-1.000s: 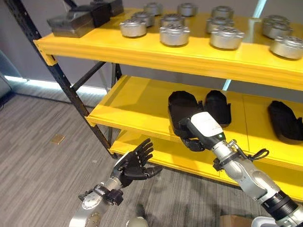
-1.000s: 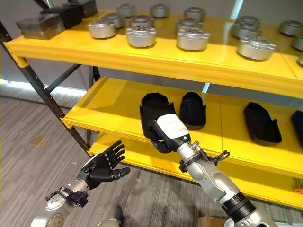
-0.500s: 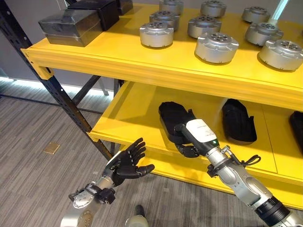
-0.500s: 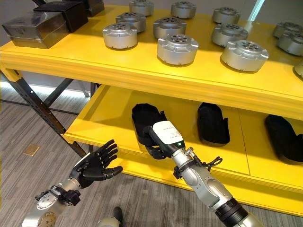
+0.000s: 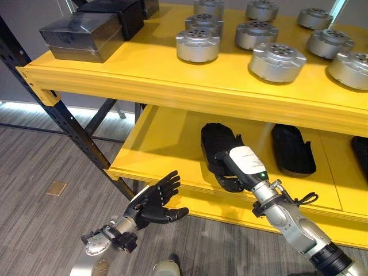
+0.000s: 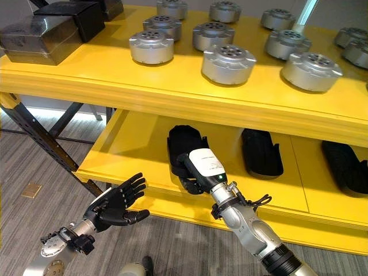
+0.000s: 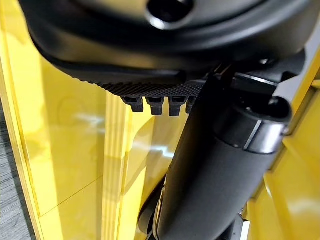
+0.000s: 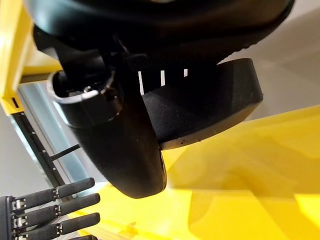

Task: Move parts from the plastic box to the shelf.

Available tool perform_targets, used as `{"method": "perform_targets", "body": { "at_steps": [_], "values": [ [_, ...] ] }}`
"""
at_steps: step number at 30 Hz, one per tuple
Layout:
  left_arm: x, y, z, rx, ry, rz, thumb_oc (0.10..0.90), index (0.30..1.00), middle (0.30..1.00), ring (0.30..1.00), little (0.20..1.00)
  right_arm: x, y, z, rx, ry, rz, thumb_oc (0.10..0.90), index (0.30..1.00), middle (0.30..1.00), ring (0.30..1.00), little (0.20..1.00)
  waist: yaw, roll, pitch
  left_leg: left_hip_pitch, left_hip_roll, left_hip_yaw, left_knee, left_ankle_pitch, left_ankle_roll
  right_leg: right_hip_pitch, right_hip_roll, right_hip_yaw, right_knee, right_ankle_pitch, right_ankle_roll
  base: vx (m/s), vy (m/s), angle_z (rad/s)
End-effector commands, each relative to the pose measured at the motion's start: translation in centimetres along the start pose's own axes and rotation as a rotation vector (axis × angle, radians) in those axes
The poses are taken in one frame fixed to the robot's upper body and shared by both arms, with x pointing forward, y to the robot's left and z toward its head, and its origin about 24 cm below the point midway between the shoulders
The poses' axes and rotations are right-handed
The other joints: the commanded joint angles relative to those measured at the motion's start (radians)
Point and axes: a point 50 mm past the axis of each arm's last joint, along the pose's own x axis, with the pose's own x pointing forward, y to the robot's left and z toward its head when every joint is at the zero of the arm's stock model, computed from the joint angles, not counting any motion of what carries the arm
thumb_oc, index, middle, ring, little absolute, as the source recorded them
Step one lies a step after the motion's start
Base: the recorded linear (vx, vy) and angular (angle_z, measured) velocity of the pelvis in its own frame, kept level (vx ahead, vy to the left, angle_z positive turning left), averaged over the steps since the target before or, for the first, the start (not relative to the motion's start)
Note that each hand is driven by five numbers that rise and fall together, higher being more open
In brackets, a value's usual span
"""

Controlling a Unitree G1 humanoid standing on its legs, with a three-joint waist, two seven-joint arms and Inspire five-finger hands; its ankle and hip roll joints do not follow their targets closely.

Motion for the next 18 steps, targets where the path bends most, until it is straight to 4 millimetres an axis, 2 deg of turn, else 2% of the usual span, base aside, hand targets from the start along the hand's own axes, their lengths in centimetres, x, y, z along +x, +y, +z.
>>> {"method": "perform_targets", "body": {
  "at_steps": [1, 2, 3, 5, 7, 8, 9, 10, 14, 17, 18],
  "values": [
    [0.9, -2.6, 3.6, 0.050, -0.180, -0.160, 0.900, 1.000, 1.000, 1.000, 1.000, 2.6, -5.4, 2.7, 0.005, -0.165, -0.300, 0.400, 0.300, 0.300, 0.300, 0.300, 0.004, 0.024, -0.060, 0.024, -0.091, -0.071, -0.010, -0.088, 0.060, -0.030, 0.195, -0.170, -0.049, -0.017, -0.094, 0.13, -0.075, -0.36],
    [1.3, -2.9, 3.8, 0.035, -0.184, -0.165, 0.900, 1.000, 1.000, 1.000, 1.000, 2.7, -5.1, 3.0, 0.010, -0.177, -0.296, 0.400, 0.300, 0.300, 0.300, 0.300, -0.006, 0.031, -0.050, 0.042, -0.082, -0.078, -0.014, -0.097, 0.050, -0.048, 0.167, -0.184, -0.144, 0.011, -0.113, 0.13, -0.082, -0.36],
    [1.4, -3.0, 3.8, 0.030, -0.183, -0.165, 0.900, 1.000, 1.000, 1.000, 1.000, 2.7, -5.1, 3.1, 0.011, -0.182, -0.292, 0.400, 0.300, 0.300, 0.300, 0.300, -0.010, 0.035, -0.047, 0.050, -0.079, -0.081, -0.018, -0.098, 0.048, -0.054, 0.157, -0.189, -0.163, 0.019, -0.117, 0.14, -0.082, -0.21],
    [2.0, -3.5, 3.8, 0.015, -0.183, -0.160, 0.900, 1.000, 1.000, 1.000, 1.000, 2.7, -4.8, 3.6, 0.009, -0.202, -0.277, 0.400, 0.300, 0.300, 0.300, 0.300, -0.027, 0.038, -0.036, 0.080, -0.077, -0.084, -0.037, -0.116, 0.044, -0.085, 0.069, -0.189, -0.274, 0.087, -0.111, 0.13, -0.141, -0.04],
    [2.7, -3.9, 3.4, 0.009, -0.183, -0.150, 0.900, 1.000, 1.000, 1.000, 1.000, 2.7, -4.6, 4.1, 0.010, -0.221, -0.259, 0.400, 0.300, 0.300, 0.300, 0.300, -0.055, 0.033, -0.024, 0.105, -0.065, -0.093, -0.040, -0.144, 0.037, -0.136, -0.009, -0.093, -0.363, 0.210, -0.077, 0.15, -0.216, 0.15],
    [2.8, -4.1, 3.4, 0.010, -0.182, -0.152, 0.900, 1.000, 1.000, 1.000, 1.000, 2.7, -4.5, 4.2, 0.011, -0.222, -0.256, 0.400, 0.300, 0.300, 0.300, 0.300, -0.060, 0.034, -0.021, 0.110, -0.059, -0.097, -0.039, -0.151, 0.036, -0.151, -0.017, -0.060, -0.365, 0.231, -0.071, 0.19, -0.242, 0.30],
    [2.9, -4.3, 3.2, 0.013, -0.178, -0.163, 0.900, 1.000, 1.000, 1.000, 1.000, 2.7, -4.4, 4.3, 0.014, -0.217, -0.256, 0.400, 0.300, 0.300, 0.300, 0.300, -0.068, 0.032, -0.018, 0.108, -0.040, -0.096, -0.027, -0.159, 0.029, -0.156, -0.016, -0.004, -0.382, 0.206, -0.061, 0.21, -0.285, 0.39],
    [2.7, -4.3, 3.0, 0.013, -0.176, -0.165, 0.900, 1.000, 1.000, 1.000, 1.000, 2.5, -4.4, 4.1, 0.017, -0.214, -0.258, 0.400, 0.300, 0.300, 0.300, 0.300, -0.066, 0.024, -0.017, 0.102, -0.023, -0.085, -0.003, -0.158, 0.019, -0.131, -0.020, -0.015, -0.407, 0.195, -0.057, 0.22, -0.316, 0.41],
    [2.1, -3.8, 3.0, -0.033, -0.189, -0.143, 0.900, 1.000, 1.000, 1.000, 1.000, 2.9, -5.2, 3.8, 0.031, -0.196, -0.264, 0.400, 0.300, 0.300, 0.300, 0.300, -0.038, 0.022, -0.029, 0.094, 0.021, -0.050, 0.034, -0.141, -0.018, -0.047, 0.001, -0.131, -0.470, 0.135, -0.075, 0.18, -0.254, 0.33],
    [1.9, -3.9, 3.0, -0.082, -0.195, -0.145, 0.900, 1.000, 1.000, 1.000, 1.000, 3.3, -5.4, 3.8, 0.038, -0.179, -0.268, 0.400, 0.300, 0.300, 0.300, 0.300, -0.026, 0.026, -0.035, 0.095, 0.041, -0.043, 0.036, -0.135, -0.029, -0.014, 0.026, -0.169, -0.485, 0.102, -0.086, 0.13, -0.161, 0.03],
    [1.6, -3.9, 2.8, -0.065, -0.185, -0.141, 0.900, 1.000, 1.000, 1.000, 1.000, 3.6, -5.5, 3.7, 0.045, -0.169, -0.273, 0.400, 0.300, 0.300, 0.300, 0.300, -0.018, 0.028, -0.040, 0.096, 0.052, -0.039, 0.032, -0.129, -0.033, 0.005, 0.047, -0.190, -0.489, 0.074, -0.098, 0.16, -0.175, 0.05]
  ]
}}
